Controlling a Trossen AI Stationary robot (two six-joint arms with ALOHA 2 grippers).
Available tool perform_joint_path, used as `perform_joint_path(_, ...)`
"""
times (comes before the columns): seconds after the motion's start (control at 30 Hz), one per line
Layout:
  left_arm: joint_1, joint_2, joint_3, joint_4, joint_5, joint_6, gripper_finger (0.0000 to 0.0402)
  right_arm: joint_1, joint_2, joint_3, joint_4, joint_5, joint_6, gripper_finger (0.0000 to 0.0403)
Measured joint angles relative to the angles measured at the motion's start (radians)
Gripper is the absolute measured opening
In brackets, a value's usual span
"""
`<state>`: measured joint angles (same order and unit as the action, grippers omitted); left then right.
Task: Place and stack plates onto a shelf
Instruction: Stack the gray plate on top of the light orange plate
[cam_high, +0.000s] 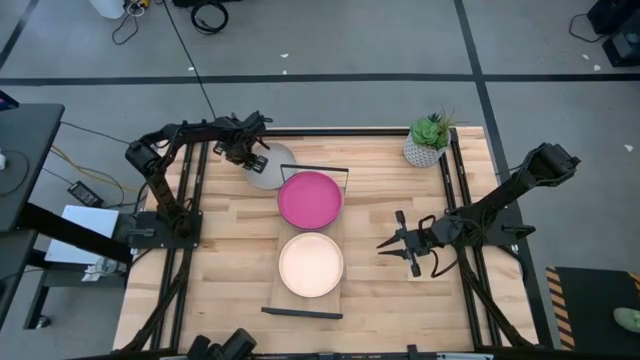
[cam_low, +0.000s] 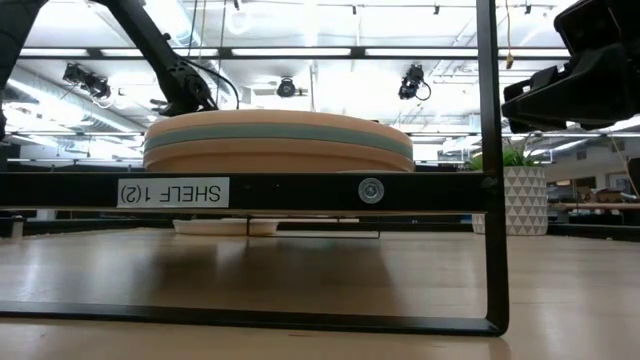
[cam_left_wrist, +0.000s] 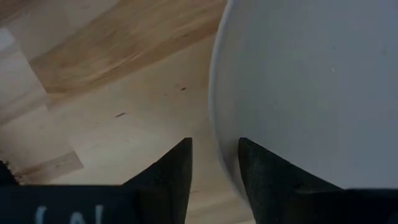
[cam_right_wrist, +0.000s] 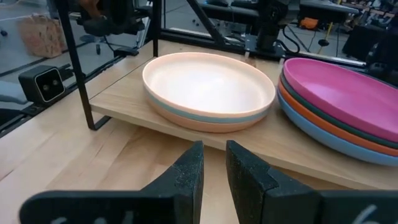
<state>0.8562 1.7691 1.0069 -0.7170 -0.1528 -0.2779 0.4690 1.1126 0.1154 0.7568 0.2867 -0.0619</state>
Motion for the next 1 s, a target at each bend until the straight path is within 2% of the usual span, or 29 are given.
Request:
perform_joint_path(0.1, -0.002, 0.000, 0.000, -0.001, 0.002, 0.000, 0.0113, 0.000, 0.000, 0.000, 0.011, 0.000, -0.014, 0.0074)
perform_joint_path(0.27, 0.000, -0.002, 0.001, -0.011, 0.037, 0.000, 0.0033, 0.000, 0.000, 0.000, 0.012, 0.000, -0.021, 0.0074)
perform_joint_path(0.33, 0.011, -0.008, 0.002, -0.013, 0.062, 0.008, 0.0014, 0.000, 0.000, 0.000, 0.012, 0.000, -0.025, 0.0074)
perform_joint_path(0.5, 0.030, -0.038, 0.035, -0.045, 0.111, 0.025, 0.0016, 0.000, 0.000, 0.000, 0.013, 0.000, -0.028, 0.0074)
perform_joint_path(0.63, 0.036, -0.067, 0.116, -0.133, 0.101, 0.044, 0.0013, 0.000, 0.000, 0.000, 0.012, 0.006, -0.028, 0.0074)
perform_joint_path(1.0, 0.024, -0.171, 0.486, -0.496, 0.054, 0.041, 0.0012, -0.001, 0.000, 0.000, 0.011, 0.008, -0.028, 0.0074)
